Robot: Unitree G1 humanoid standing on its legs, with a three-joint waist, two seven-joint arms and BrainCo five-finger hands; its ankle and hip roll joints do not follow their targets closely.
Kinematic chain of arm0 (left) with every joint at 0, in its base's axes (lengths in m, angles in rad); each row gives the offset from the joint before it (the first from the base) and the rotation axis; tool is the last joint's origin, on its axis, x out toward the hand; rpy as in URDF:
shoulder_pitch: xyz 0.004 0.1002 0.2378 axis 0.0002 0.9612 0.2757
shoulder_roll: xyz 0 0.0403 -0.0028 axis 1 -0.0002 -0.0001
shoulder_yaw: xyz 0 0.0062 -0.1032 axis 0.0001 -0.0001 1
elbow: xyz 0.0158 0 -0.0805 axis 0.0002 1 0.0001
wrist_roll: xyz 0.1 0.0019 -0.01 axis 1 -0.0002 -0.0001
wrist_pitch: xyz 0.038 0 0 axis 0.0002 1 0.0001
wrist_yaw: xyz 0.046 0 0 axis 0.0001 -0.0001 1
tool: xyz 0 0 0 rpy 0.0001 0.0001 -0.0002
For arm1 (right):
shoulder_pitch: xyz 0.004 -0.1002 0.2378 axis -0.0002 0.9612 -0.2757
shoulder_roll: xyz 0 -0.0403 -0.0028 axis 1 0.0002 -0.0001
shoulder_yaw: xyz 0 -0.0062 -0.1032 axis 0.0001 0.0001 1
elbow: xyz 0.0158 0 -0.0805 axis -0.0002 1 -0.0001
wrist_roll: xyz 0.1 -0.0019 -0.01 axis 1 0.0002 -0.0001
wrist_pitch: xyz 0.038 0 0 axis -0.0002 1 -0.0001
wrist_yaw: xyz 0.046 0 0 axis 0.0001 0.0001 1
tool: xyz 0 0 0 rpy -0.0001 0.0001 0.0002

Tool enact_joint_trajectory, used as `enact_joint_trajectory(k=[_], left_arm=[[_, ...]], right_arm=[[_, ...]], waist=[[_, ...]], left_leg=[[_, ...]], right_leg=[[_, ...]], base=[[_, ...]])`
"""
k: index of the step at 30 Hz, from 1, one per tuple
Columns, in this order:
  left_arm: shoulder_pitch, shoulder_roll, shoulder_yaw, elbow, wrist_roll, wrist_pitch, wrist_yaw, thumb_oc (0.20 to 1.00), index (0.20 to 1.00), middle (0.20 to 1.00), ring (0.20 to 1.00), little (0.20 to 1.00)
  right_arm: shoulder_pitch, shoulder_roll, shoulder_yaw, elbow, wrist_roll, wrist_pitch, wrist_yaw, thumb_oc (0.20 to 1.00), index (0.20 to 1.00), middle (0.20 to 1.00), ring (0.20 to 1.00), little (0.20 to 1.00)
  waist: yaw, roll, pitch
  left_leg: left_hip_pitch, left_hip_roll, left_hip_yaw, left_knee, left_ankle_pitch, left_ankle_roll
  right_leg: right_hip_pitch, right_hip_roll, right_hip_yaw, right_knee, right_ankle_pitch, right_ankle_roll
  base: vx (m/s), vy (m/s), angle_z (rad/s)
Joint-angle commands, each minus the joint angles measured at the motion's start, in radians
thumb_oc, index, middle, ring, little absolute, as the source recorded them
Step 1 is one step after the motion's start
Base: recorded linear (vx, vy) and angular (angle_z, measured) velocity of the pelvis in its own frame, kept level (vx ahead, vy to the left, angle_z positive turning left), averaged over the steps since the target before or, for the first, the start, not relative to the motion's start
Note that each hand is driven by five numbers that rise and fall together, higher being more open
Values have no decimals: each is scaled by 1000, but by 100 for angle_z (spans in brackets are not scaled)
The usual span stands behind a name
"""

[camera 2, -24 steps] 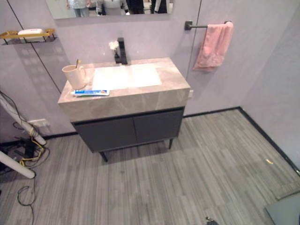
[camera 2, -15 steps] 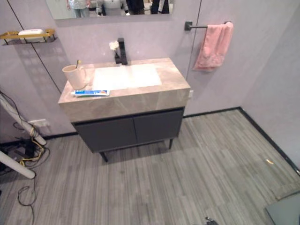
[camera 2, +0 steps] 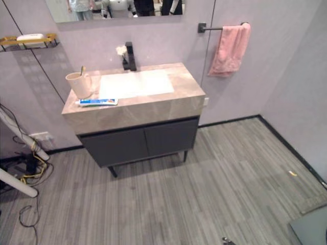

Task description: Put brush and paste in cup on sink, flatten towel.

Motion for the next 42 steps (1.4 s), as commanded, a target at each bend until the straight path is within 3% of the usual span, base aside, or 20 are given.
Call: enact_joint_trajectory(k=[1, 14, 16, 19, 20, 22, 23, 25, 27, 30, 34, 35, 37, 40, 41, 42], left_arm=[[-39, 0, 20, 28, -1, -19, -9, 1000, 1000, 1000, 1000, 1000], [-66, 32, 24, 25, 1, -19, -5, 1000, 1000, 1000, 1000, 1000], [-69, 38, 21, 20, 0, -19, -6, 1000, 1000, 1000, 1000, 1000], [-76, 44, 12, 16, -4, -20, -7, 1000, 1000, 1000, 1000, 1000], [-82, 49, 9, 10, -7, -20, -9, 1000, 1000, 1000, 1000, 1000], [-84, 50, 4, 11, -5, -20, -10, 1000, 1000, 1000, 1000, 1000], [-89, 59, 1, 16, 0, -19, -11, 1000, 1000, 1000, 1000, 1000], [-89, 63, 4, 21, 0, -19, -8, 1000, 1000, 1000, 1000, 1000], [-95, 62, 3, 32, 3, -19, -7, 1000, 1000, 1000, 1000, 1000], [-104, 59, 2, 36, -2, -23, -9, 1000, 1000, 1000, 1000, 1000], [-100, 50, 1, 35, 3, -28, -14, 1000, 1000, 1000, 1000, 1000], [-96, 42, 1, 36, 7, -28, -14, 1000, 1000, 1000, 1000, 1000], [-96, 38, 0, 37, 6, -27, -15, 1000, 1000, 1000, 1000, 1000], [-105, 32, -22, 19, 11, -29, -15, 1000, 1000, 1000, 1000, 1000], [-120, 38, -34, 2, 12, -30, -10, 1000, 1000, 1000, 1000, 1000], [-133, 42, -44, -10, 11, -31, -4, 1000, 1000, 1000, 1000, 1000]], right_arm=[[-54, 5, 6, 24, -28, -18, -14, 1000, 1000, 1000, 1000, 1000], [-81, 3, 3, 30, -49, -9, -20, 1000, 1000, 1000, 1000, 1000], [-79, -2, -3, 26, -45, -9, -22, 1000, 1000, 1000, 1000, 1000], [-78, -13, -9, 23, -38, -11, -24, 1000, 1000, 1000, 1000, 1000], [-82, -18, -7, 17, -35, -14, -26, 1000, 1000, 1000, 1000, 1000], [-82, -23, -9, 17, -35, -15, -27, 1000, 1000, 1000, 1000, 1000], [-77, -28, -17, 13, -28, -21, -26, 1000, 1000, 1000, 1000, 1000], [-74, -31, -18, 10, -30, -21, -28, 1000, 1000, 1000, 1000, 1000], [-71, -36, -21, 12, -49, -18, -32, 1000, 1000, 1000, 1000, 1000], [-62, -42, -28, 17, -64, -15, -34, 1000, 1000, 1000, 1000, 1000], [-38, -46, -26, 28, -90, -12, -32, 1000, 1000, 1000, 1000, 1000], [-26, -48, -23, 32, -101, -14, -34, 1000, 1000, 1000, 1000, 1000], [-26, -49, -16, 36, -110, -14, -34, 1000, 1000, 1000, 1000, 1000], [-32, -61, 12, 18, -145, -19, -39, 1000, 1000, 1000, 1000, 1000], [-37, -63, 20, 9, -148, -20, -45, 1000, 1000, 1000, 1000, 1000], [-42, -66, 23, 4, -145, -19, -51, 1000, 1000, 1000, 1000, 1000]], waist=[[21, -45, 11], [32, -64, 42], [25, -66, 51], [8, -63, 75], [1, -55, 97], [-2, -50, 101], [-21, -44, 95], [-20, -49, 96], [-36, -63, 93], [-61, -55, 100], [-74, -47, 74], [-77, -36, 47], [-77, -28, 34], [-77, -12, 25], [-74, -28, 37], [-66, -40, 51]], left_leg=[[-24, -64, -24, 49, -45, 12], [-52, -104, -23, 81, -78, 52], [-51, -115, -37, 83, -82, 63], [-32, -135, -67, 85, -89, 83], [-28, -134, -81, 87, -91, 91], [-23, -136, -83, 88, -98, 92], [-3, -142, -94, 70, -102, 91], [12, -146, -85, 58, -108, 89], [56, -173, -97, 45, -137, 80], [117, -178, -138, 38, -155, 66], [170, -165, -177, 25, -158, 41], [185, -134, -189, 32, -142, 19], [187, -114, -197, 46, -120, 3], [91, -75, -199, 278, 48, -89], [29, -67, -181, 390, 101, -111], [-28, -71, -183, 474, 108, -112]], right_leg=[[0, -43, 25, 27, 49, 75], [-56, -88, 47, 113, 75, 109], [-82, -96, 62, 184, 95, 108], [-154, -97, 95, 327, 185, 91], [-201, -75, 99, 397, 175, 76], [-220, -60, 89, 412, 153, 72], [-263, 10, 84, 382, 85, 64], [-271, 8, 57, 333, 89, 66], [-321, -11, -12, 121, 163, 88], [-347, 2, 9, 38, 214, 99], [-322, 18, 26, 31, 225, 85], [-302, 46, 37, 46, 216, 63], [-300, 64, 26, 60, 202, 49], [-233, 86, -5, 61, 148, -1], [-207, 75, -4, 56, 137, -14], [-193, 64, -4, 57, 124, -22]], base=[[-25, 103, -1], [4, 114, -1], [35, 153, 0], [38, 177, 10], [13, 165, 16], [93, 137, 22], [213, 142, 24], [173, 52, 7], [286, -8, 11], [397, -3, 23], [303, -75, 39], [381, -160, 58], [373, -209, 56], [372, -268, 8], [218, -230, 16], [200, -211, 32]])
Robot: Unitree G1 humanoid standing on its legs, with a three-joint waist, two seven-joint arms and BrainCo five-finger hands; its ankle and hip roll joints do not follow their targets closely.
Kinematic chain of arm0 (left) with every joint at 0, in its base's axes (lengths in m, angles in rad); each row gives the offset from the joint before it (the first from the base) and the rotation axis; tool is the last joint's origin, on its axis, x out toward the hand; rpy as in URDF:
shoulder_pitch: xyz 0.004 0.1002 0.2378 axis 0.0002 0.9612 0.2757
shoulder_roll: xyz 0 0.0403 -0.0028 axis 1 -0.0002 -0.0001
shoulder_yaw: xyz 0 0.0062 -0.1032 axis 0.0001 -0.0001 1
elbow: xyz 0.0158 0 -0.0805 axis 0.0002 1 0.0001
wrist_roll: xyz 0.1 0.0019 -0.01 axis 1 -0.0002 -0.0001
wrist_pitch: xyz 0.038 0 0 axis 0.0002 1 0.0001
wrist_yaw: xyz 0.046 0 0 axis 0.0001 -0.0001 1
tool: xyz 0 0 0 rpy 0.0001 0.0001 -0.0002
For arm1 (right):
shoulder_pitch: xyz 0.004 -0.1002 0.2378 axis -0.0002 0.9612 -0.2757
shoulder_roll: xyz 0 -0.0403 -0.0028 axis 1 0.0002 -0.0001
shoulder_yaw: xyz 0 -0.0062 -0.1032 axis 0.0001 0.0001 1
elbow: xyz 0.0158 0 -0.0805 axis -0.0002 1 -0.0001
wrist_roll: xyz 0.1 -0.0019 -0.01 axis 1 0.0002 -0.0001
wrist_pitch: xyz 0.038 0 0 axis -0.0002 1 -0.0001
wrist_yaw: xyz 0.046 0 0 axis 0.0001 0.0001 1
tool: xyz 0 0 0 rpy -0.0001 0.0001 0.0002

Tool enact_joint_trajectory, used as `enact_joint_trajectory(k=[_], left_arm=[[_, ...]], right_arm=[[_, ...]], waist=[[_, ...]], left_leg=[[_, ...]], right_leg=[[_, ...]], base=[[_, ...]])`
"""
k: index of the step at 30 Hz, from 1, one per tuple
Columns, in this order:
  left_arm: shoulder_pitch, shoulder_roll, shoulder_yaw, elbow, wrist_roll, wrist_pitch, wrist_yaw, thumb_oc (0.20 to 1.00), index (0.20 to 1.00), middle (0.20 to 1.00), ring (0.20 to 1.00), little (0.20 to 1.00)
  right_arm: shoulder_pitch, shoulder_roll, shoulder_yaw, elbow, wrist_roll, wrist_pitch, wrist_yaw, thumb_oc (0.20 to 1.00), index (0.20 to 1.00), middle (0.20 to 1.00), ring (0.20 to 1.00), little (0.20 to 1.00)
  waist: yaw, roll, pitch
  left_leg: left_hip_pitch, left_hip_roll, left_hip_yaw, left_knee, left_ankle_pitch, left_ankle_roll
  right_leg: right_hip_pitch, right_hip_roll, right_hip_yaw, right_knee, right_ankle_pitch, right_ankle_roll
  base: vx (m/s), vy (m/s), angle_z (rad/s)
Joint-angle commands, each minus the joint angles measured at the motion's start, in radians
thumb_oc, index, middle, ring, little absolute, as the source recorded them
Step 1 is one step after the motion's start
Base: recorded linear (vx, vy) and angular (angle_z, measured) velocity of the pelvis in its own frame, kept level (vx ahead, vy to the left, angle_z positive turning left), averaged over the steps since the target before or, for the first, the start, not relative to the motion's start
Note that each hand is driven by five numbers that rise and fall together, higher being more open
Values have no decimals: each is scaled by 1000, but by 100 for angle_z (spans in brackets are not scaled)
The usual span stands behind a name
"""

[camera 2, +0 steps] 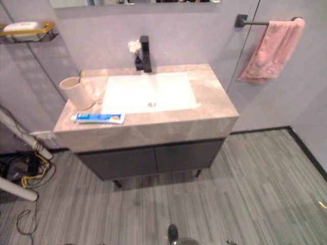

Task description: Put brush and paste in cup on sink, flatten towel.

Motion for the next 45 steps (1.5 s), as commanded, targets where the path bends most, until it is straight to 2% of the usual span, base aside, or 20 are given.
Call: enact_joint_trajectory(k=[1, 3, 4, 5, 6, 10, 18, 23, 25, 27, 30, 32, 33, 36, 38, 39, 40, 41, 44, 45], left_arm=[[-85, 50, -44, -47, 12, -13, 20, 1000, 1000, 1000, 1000, 1000], [-107, 50, -67, -73, 31, -16, 39, 1000, 1000, 1000, 1000, 1000], [-111, 48, -75, -80, 43, -18, 43, 1000, 1000, 1000, 1000, 1000], [-111, 48, -75, -80, 43, -17, 43, 1000, 1000, 1000, 1000, 1000], [-104, 50, -73, -78, 44, -20, 53, 1000, 1000, 1000, 1000, 1000], [-90, 54, -71, -59, 40, -23, 53, 1000, 1000, 1000, 1000, 1000], [-52, 62, -89, -30, 91, -22, 45, 1000, 1000, 1000, 1000, 1000], [-52, 78, -97, -53, 103, -28, 56, 1000, 1000, 1000, 1000, 1000], [-53, 91, -101, -79, 111, -33, 64, 1000, 1000, 1000, 1000, 1000], [-49, 99, -106, -94, 118, -38, 68, 1000, 1000, 1000, 1000, 1000], [-35, 123, -122, -130, 150, -52, 67, 1000, 1000, 1000, 1000, 1000], [-20, 157, -151, -188, 196, -74, 69, 1000, 1000, 1000, 1000, 1000], [0, 188, -149, -226, 217, -87, 78, 1000, 1000, 1000, 1000, 1000], [7, 222, -172, -305, 238, -115, 74, 1000, 1000, 1000, 1000, 1000], [57, 265, -173, -397, 266, -143, 79, 1000, 1000, 1000, 1000, 1000], [105, 344, -188, -532, 294, -188, 55, 1000, 1000, 1000, 1000, 1000], [109, 350, -186, -539, 293, -187, 51, 1000, 1000, 1000, 1000, 1000], [167, 445, -188, -665, 327, -233, 44, 1000, 1000, 1000, 1000, 1000], [209, 535, -190, -780, 360, -262, 41, 1000, 1000, 1000, 1000, 1000], [245, 637, -167, -927, 373, -299, 40, 1000, 1000, 1000, 1000, 1000]], right_arm=[[-33, -47, 22, -5, -27, -11, -34, 1000, 1000, 1000, 1000, 1000], [-38, -61, 32, -8, -38, -10, -55, 1000, 1000, 1000, 1000, 1000], [-36, -68, 29, -3, -40, -8, -65, 1000, 1000, 1000, 1000, 1000], [-36, -67, 29, -3, -40, -8, -65, 1000, 1000, 1000, 1000, 1000], [-36, -70, 30, -1, -46, -8, -72, 1000, 1000, 1000, 1000, 1000], [-53, -77, 62, -23, -81, -14, -73, 1000, 1000, 1000, 1000, 1000], [-65, -61, 56, -54, -89, -23, -72, 1000, 1000, 1000, 1000, 1000], [-91, -41, 84, -60, -132, -24, -79, 1000, 1000, 1000, 1000, 1000], [-107, -37, 108, -72, -167, -24, -89, 1000, 1000, 1000, 1000, 1000], [-112, -36, 113, -77, -170, -24, -88, 1000, 1000, 1000, 1000, 1000], [-113, -33, 124, -79, -163, -29, -90, 1000, 1000, 1000, 1000, 1000], [-108, -39, 132, -75, -160, -38, -100, 1000, 1000, 1000, 1000, 1000], [-110, -41, 133, -74, -161, -38, -115, 1000, 1000, 1000, 1000, 1000], [-112, -49, 138, -67, -152, -46, -126, 1000, 1000, 1000, 1000, 1000], [-112, -62, 142, -50, -164, -46, -135, 1000, 1000, 1000, 1000, 1000], [-107, -83, 140, -45, -169, -50, -138, 1000, 1000, 1000, 1000, 1000], [-106, -81, 140, -45, -169, -51, -138, 1000, 1000, 1000, 1000, 1000], [-106, -91, 141, -21, -179, -59, -150, 1000, 1000, 1000, 1000, 1000], [-111, -90, 145, 12, -191, -59, -155, 1000, 1000, 1000, 1000, 1000], [-113, -92, 153, 25, -205, -61, -162, 1000, 1000, 1000, 1000, 1000]], waist=[[1, -31, 95], [16, -49, 110], [23, -50, 110], [23, -51, 109], [34, -47, 107], [60, -15, 116], [62, -8, 90], [86, -2, 93], [104, -2, 103], [104, -1, 109], [116, 4, 117], [133, 2, 114], [153, -6, 124], [149, -5, 128], [178, -3, 125], [185, 6, 114], [184, 4, 113], [197, 11, 102], [206, 17, 94], [215, 25, 96]], left_leg=[[-63, -53, 49, 13, 262, 37], [-166, -6, 162, -12, 209, 73], [-208, 8, 208, -107, 173, 87], [-208, 6, 209, -111, 176, 88], [-228, 23, 217, -276, 160, 95], [-233, 66, 146, -421, 262, 76], [-177, 7, 173, -398, 184, 116], [-168, -36, 192, -398, 145, 151], [-163, -59, 191, -417, 140, 167], [-157, -63, 188, -427, 144, 170], [-144, -63, 166, -446, 149, 173], [-129, -73, 146, -472, 154, 174], [-133, -80, 130, -461, 154, 170], [-139, -86, 98, -458, 154, 168], [-134, -85, 95, -474, 153, 162], [-129, -87, 85, -487, 159, 157], [-127, -87, 84, -489, 160, 157], [-117, -85, 78, -505, 165, 152], [-110, -84, 71, -516, 168, 149], [-112, -82, 69, -520, 180, 145]], right_leg=[[-44, -34, 39, 44, 19, 74], [0, -70, 33, 37, -8, 75], [31, -80, 25, 17, -20, 88], [29, -81, 26, 16, -19, 88], [54, -89, 28, 12, -40, 109], [84, -76, 57, 56, -92, 115], [116, -129, 120, 97, -99, 157], [102, -176, 140, 91, -57, 195], [70, -208, 132, 117, -4, 217], [58, -211, 130, 136, 16, 216], [48, -173, 116, 159, -18, 204], [18, -114, 111, 116, -35, 185], [12, -149, 24, 62, -17, 182], [33, -135, 51, 36, -15, 181], [54, -148, 9, 0, -10, 186], [66, -147, 5, -17, -6, 181], [68, -147, 4, -19, -6, 181], [84, -150, -11, -46, -5, 181], [98, -151, -20, -60, -8, 181], [101, -151, -28, -60, -6, 177]], base=[[233, -185, 35], [286, -107, 13], [183, -2, 6], [287, 67, 44], [254, 102, 38], [228, 129, -17], [159, 217, -42], [16, 223, -9], [-28, 237, -10], [-20, 151, 3], [5, 113, 23], [40, 38, 24], [12, -35, 26], [-11, -49, 65], [41, -28, 61], [64, -34, 20], [118, -49, 11], [72, -25, 16], [62, -31, 7], [96, -25, 8]])
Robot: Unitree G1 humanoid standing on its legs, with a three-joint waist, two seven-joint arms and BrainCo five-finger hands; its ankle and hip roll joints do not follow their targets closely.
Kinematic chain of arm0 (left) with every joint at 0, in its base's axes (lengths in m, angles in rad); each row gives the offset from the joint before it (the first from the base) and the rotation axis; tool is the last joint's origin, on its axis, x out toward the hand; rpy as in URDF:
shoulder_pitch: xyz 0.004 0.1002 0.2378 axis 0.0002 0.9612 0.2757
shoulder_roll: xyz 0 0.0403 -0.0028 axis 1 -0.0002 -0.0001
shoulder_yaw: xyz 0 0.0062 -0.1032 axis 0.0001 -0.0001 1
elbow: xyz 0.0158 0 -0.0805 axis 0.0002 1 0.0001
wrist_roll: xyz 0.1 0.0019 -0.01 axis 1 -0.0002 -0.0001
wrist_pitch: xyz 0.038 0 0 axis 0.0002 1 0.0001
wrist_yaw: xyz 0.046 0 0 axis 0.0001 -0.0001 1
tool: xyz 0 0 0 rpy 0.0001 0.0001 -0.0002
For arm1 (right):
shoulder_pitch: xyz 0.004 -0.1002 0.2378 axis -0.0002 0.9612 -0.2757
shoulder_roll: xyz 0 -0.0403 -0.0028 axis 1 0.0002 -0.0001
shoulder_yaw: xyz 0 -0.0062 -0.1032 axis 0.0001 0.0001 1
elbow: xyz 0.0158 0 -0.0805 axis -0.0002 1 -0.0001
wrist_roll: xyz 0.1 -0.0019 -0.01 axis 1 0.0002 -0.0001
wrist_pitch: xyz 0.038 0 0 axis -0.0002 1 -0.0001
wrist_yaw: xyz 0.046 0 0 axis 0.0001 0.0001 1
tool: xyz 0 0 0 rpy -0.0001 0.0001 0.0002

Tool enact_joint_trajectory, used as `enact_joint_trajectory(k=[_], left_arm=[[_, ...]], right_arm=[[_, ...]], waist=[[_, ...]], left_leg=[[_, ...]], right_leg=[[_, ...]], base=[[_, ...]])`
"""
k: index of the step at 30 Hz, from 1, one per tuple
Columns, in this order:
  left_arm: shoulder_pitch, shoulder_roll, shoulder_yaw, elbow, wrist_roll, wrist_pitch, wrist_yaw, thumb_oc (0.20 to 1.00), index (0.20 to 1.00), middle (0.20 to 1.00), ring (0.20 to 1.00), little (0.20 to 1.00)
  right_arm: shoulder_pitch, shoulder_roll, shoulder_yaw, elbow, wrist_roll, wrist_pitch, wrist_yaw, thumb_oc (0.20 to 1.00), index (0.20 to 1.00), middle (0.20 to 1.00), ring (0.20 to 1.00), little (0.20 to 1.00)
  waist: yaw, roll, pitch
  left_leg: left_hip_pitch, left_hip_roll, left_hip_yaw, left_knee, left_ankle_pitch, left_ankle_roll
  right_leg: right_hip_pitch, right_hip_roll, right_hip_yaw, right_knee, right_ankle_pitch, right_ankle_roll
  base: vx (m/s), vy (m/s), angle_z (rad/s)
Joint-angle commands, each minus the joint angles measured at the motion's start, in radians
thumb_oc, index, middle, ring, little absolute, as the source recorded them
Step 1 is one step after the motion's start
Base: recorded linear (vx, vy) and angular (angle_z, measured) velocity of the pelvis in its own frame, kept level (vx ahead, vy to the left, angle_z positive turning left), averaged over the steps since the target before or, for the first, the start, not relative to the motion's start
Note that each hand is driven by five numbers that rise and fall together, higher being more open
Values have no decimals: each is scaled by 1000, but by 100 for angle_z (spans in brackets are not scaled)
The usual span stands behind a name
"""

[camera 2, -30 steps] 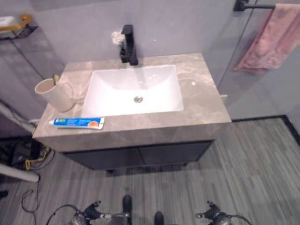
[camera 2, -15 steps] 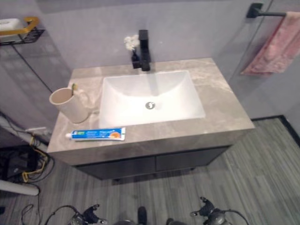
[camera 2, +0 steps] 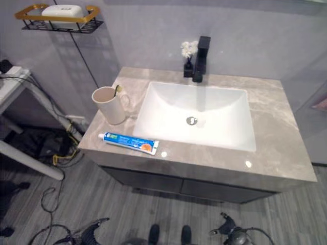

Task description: Put brush and paste in cup on sink, flatten towel.

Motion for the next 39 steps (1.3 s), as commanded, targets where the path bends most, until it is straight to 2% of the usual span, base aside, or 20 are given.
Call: enact_joint_trajectory(k=[1, 2, 3, 5, 6, 8, 12, 13, 15, 20, 22, 23, 27, 31, 39], left_arm=[[-23, 103, 44, -104, 39, -90, -4, 1000, 1000, 1000, 1000, 1000], [21, 193, 70, -220, 45, -119, -1, 1000, 1000, 1000, 1000, 1000], [28, 198, 76, -227, 43, -117, -5, 1000, 1000, 1000, 1000, 1000], [96, 351, 158, -423, 41, -153, -1, 1000, 1000, 1000, 1000, 1000], [106, 355, 168, -430, 38, -152, -4, 1000, 1000, 1000, 1000, 1000], [154, 456, 256, -567, 30, -170, 11, 1000, 1000, 1000, 1000, 1000], [201, 512, 368, -661, 9, -173, 24, 1000, 1000, 1000, 1000, 1000], [213, 530, 433, -712, -6, -177, 47, 1000, 1000, 1000, 1000, 1000], [218, 537, 465, -735, -15, -177, 56, 1000, 1000, 1000, 1000, 1000], [153, 527, 578, -810, -63, -169, 91, 1000, 1000, 1000, 1000, 1000], [154, 527, 579, -811, -64, -169, 90, 1000, 1000, 1000, 1000, 1000], [78, 534, 599, -825, -81, -166, 107, 1000, 1000, 1000, 1000, 1000], [-26, 530, 579, -812, -92, -160, 129, 1000, 1000, 1000, 1000, 1000], [-144, 494, 554, -780, -91, -144, 152, 1000, 1000, 1000, 1000, 1000], [-283, 427, 485, -681, -86, -110, 179, 1000, 1000, 1000, 1000, 1000]], right_arm=[[-14, -23, 39, 22, -25, -19, -31, 1000, 1000, 1000, 1000, 1000], [-15, -21, 43, 42, -42, -13, -41, 1000, 1000, 1000, 1000, 1000], [-15, -18, 45, 43, -42, -13, -41, 1000, 1000, 1000, 1000, 1000], [-5, -12, 50, 42, -53, -15, -45, 1000, 1000, 1000, 1000, 1000], [-5, -10, 52, 42, -53, -15, -45, 1000, 1000, 1000, 1000, 1000], [8, 0, 53, 41, -52, -11, -43, 1000, 1000, 1000, 1000, 1000], [13, 14, 63, 31, -51, -6, -38, 1000, 1000, 1000, 1000, 1000], [18, 24, 68, 22, -48, -4, -35, 1000, 1000, 1000, 1000, 1000], [21, 27, 72, 15, -46, -3, -34, 1000, 1000, 1000, 1000, 1000], [53, 33, 75, -31, -26, 2, -13, 1000, 1000, 1000, 1000, 1000], [53, 33, 75, -31, -26, 2, -13, 1000, 1000, 1000, 1000, 1000], [63, 32, 66, -27, -13, 11, -7, 1000, 1000, 1000, 1000, 1000], [74, 28, 53, -22, 3, 18, -5, 1000, 1000, 1000, 1000, 1000], [91, 29, 45, -1, 9, 28, 0, 1000, 1000, 1000, 1000, 1000], [70, 35, 52, -28, 42, 26, -1, 1000, 1000, 1000, 1000, 1000]], waist=[[10, -12, -18], [20, -3, -14], [18, -4, -17], [28, 7, -21], [25, 5, -22], [31, 19, -31], [29, 25, -40], [23, 25, -41], [21, 25, -42], [-8, 10, -34], [-5, 9, -36], [-24, 0, -28], [-37, -15, -24], [-60, -34, -12], [-77, -62, -3]], left_leg=[[0, -29, 43, 14, -12, -20], [-6, -30, 36, 10, 0, -22], [-2, -30, 34, 11, -10, -22], [-9, -33, 26, 10, 2, -26], [-9, -33, 26, 10, 2, -26], [-7, -39, 16, 10, 1, -26], [-5, -42, 16, 10, -1, -27], [-3, -42, 20, 10, -3, -27], [3, -42, 23, 10, -13, -28], [-23, -36, 61, 10, -11, -31], [-25, -36, 64, 10, -11, -31], [-56, -30, 87, 10, -6, -35], [-103, -21, 106, 10, 4, -40], [-163, -12, 114, 10, 16, -46], [-251, -1, 132, 10, 36, -53]], right_leg=[[-6, -55, 0, 74, -8, 78], [-6, -58, -8, 72, -2, 76], [-1, -58, -8, 70, -10, 77], [1, -66, -30, 63, -1, 78], [1, -66, -30, 63, -1, 78], [10, -74, -45, 55, 4, 79], [17, -79, -50, 45, 9, 81], [18, -80, -43, 38, 15, 83], [24, -80, -37, 34, 10, 85], [-13, -80, 12, 15, 44, 88], [-16, -79, 15, 15, 45, 88], [-51, -75, 44, 7, 66, 88], [-99, -70, 66, 1, 82, 89], [-161, -65, 85, 0, 101, 85], [-257, -57, 113, 0, 130, 85]], base=[[23, -33, 16], [52, -8, 18], [-3, -10, 17], [29, -3, 8], [46, 2, 10], [52, 17, 13], [51, 20, 8], [78, 17, 2], [69, 15, -2], [7, 14, -14], [-32, 7, -36], [-70, -1, -33], [-63, -9, -34], [-48, -13, -12], [-41, 4, -7]])
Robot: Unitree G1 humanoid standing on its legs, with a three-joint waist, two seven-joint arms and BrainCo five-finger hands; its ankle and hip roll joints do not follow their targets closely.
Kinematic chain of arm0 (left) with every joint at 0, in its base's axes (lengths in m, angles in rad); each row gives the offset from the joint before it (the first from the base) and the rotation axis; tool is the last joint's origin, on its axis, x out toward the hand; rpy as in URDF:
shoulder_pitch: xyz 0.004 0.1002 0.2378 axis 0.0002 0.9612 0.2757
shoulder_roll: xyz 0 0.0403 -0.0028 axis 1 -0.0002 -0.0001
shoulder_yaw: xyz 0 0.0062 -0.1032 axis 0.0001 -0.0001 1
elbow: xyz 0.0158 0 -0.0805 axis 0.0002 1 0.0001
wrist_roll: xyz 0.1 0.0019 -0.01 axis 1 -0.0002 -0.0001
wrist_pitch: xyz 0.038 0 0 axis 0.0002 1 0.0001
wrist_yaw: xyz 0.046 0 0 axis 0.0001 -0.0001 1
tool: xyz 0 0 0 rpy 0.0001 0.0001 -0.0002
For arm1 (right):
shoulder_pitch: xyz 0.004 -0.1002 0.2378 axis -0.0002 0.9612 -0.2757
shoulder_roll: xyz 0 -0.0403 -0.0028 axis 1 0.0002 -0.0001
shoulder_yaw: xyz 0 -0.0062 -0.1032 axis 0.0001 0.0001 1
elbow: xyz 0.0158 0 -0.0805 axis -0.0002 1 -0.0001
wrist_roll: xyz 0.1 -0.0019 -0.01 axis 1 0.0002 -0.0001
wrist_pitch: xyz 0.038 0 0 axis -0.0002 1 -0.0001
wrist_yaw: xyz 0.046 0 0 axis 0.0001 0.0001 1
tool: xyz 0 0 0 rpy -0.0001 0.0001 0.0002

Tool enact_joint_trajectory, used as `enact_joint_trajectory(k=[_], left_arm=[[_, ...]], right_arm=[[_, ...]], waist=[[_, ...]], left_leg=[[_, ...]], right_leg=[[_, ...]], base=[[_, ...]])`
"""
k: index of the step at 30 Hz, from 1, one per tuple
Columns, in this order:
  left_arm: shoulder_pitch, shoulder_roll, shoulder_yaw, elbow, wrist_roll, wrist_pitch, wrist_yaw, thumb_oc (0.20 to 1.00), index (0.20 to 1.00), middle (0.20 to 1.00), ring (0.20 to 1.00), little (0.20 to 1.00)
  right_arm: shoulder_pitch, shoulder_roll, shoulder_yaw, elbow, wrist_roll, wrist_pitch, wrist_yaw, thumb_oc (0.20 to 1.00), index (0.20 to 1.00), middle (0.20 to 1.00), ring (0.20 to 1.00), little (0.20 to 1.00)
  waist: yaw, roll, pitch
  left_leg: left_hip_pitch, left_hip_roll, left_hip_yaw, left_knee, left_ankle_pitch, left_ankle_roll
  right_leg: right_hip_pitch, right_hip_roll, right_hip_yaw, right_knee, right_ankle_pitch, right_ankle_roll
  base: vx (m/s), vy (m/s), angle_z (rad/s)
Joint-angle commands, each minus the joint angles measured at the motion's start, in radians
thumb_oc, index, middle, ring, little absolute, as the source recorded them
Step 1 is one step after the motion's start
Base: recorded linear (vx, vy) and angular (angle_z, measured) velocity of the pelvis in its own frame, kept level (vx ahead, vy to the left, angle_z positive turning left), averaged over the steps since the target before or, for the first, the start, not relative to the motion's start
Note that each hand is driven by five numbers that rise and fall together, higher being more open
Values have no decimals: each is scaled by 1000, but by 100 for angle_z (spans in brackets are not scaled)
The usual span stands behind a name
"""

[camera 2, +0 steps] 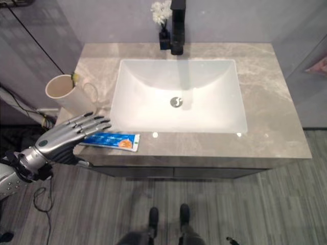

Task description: Put brush and paste in cup on sink, flatten towel.

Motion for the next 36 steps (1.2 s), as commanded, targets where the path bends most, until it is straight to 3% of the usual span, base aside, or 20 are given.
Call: enact_joint_trajectory(k=[1, 6, 21, 22, 23, 24, 25, 33, 36], left_arm=[[-62, -10, 6, 35, -35, 18, 60, 1000, 1000, 1000, 1000, 1000], [-88, -36, 2, 82, -30, 40, 72, 1000, 1000, 1000, 1000, 1000], [-66, -78, -1, 157, -38, 58, 64, 1000, 1000, 1000, 1000, 1000], [-66, -79, -9, 163, -38, 57, 64, 937, 937, 937, 937, 937], [-66, -82, -18, 172, -41, 60, 61, 793, 793, 793, 793, 793], [-67, -83, -25, 177, -39, 60, 60, 762, 762, 762, 762, 762], [-71, -80, -36, 183, -35, 60, 60, 598, 598, 598, 598, 598], [-73, -56, -82, 179, -5, 59, 57, 507, 507, 507, 507, 507], [-85, -34, -112, 184, 22, 58, 63, 426, 426, 426, 426, 426]], right_arm=[[-32, 3, 34, -37, 59, -6, -5, 1000, 1000, 1000, 1000, 1000], [-59, 13, 51, -62, 81, -10, -10, 1000, 1000, 1000, 1000, 1000], [-78, 13, 59, -71, 93, -18, -24, 1000, 1000, 1000, 1000, 1000], [-78, 12, 59, -70, 94, -18, -25, 1000, 1000, 1000, 1000, 1000], [-81, 9, 61, -74, 95, -18, -27, 1000, 1000, 1000, 1000, 1000], [-81, 9, 62, -75, 96, -20, -29, 1000, 1000, 1000, 1000, 1000], [-82, 8, 62, -74, 98, -20, -29, 1000, 1000, 1000, 1000, 1000], [-86, 7, 59, -71, 101, -21, -39, 1000, 1000, 1000, 1000, 1000], [-90, 6, 60, -73, 106, -24, -43, 1000, 1000, 1000, 1000, 1000]], waist=[[-12, -32, -10], [-9, -50, -2], [-9, -62, 3], [-9, -63, 3], [-10, -64, 5], [-10, -64, 5], [-11, -65, 6], [-12, -66, 11], [-15, -66, 12]], left_leg=[[-42, 6, 37, 5, 17, -36], [-60, 8, 37, 5, 19, -36], [-65, 12, 36, 5, 16, -38], [-65, 13, 37, 5, 16, -38], [-66, 13, 38, 5, 16, -38], [-66, 14, 39, 5, 16, -38], [-66, 15, 39, 5, 16, -38], [-75, 18, 42, 5, 18, -37], [-79, 19, 43, 5, 17, -38]], right_leg=[[-12, -53, 23, 0, 67, 71], [-33, -51, 32, 0, 72, 71], [-45, -48, 28, 0, 67, 71], [-46, -47, 28, 0, 68, 71], [-48, -47, 30, 0, 68, 71], [-49, -46, 31, 0, 68, 71], [-50, -46, 31, 0, 68, 71], [-61, -43, 33, 0, 69, 71], [-67, -44, 34, 0, 71, 71]], base=[[-17, 13, -21], [6, 2, -5], [4, 1, 0], [0, 0, 0], [0, 0, 0], [0, 0, 0], [0, 0, 0], [-4, -4, -7], [-3, -2, -2]])
